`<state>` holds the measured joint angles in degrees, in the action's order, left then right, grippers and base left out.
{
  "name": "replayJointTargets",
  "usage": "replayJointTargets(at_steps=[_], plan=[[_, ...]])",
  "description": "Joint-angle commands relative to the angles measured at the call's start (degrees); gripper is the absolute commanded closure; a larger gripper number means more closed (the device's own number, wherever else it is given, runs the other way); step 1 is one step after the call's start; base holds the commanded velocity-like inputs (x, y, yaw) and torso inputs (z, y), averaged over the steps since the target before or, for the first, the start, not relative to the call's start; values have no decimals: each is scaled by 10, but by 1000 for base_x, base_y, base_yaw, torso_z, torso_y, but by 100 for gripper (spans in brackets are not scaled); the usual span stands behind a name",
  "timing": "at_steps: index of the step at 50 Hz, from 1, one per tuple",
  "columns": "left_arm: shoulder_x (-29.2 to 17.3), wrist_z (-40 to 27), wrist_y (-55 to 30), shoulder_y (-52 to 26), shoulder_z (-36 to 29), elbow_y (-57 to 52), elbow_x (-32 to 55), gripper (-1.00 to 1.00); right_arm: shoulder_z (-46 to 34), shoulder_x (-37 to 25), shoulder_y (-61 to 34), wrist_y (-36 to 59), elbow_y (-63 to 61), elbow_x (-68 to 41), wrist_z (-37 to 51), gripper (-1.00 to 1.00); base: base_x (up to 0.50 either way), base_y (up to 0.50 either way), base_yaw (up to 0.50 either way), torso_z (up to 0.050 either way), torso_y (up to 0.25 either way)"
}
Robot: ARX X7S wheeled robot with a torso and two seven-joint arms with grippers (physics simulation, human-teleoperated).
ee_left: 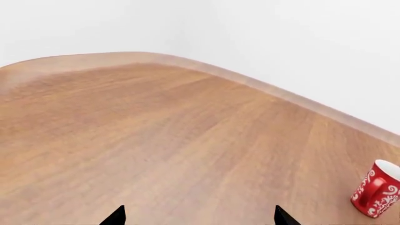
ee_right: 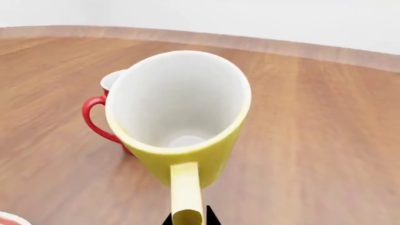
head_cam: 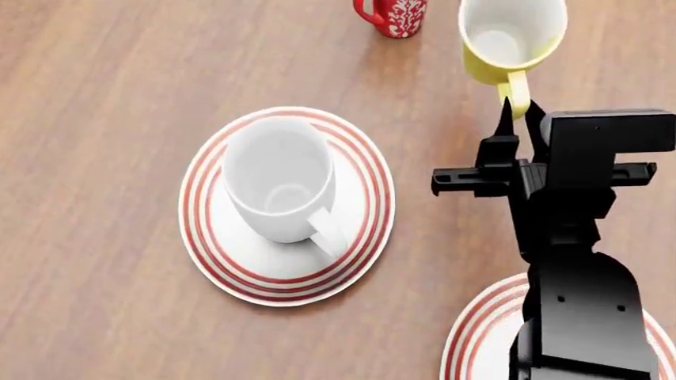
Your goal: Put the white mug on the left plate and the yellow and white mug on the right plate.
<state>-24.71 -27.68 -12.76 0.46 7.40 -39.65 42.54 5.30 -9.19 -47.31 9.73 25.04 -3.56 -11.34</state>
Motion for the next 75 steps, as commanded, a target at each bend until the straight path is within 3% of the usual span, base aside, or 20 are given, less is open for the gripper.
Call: replayJointTargets(at_steps=[1,9,38,47,75], plan=[[-4,-1,-5,-6,-4,4,1,-100,-5,-14,88,94,-196,7,8,100,0,0,0,0,0],[-7,0,-5,-9,-6,5,1,-100,-5,-25,149,162,-295,1,3,100,0,0,0,0,0],[-12,-1,-1,-7,-6,9,1,-100,67,-74,399,256,-608,-42,-16,100,0,0,0,0,1],[-13,-1,-2,-11,-9,10,0,-100,107,-70,486,231,-663,-54,-22,100,0,0,0,0,0],[-15,1,3,-5,-15,11,-6,-100,180,-37,642,94,-653,-84,-43,100,0,0,0,0,0]])
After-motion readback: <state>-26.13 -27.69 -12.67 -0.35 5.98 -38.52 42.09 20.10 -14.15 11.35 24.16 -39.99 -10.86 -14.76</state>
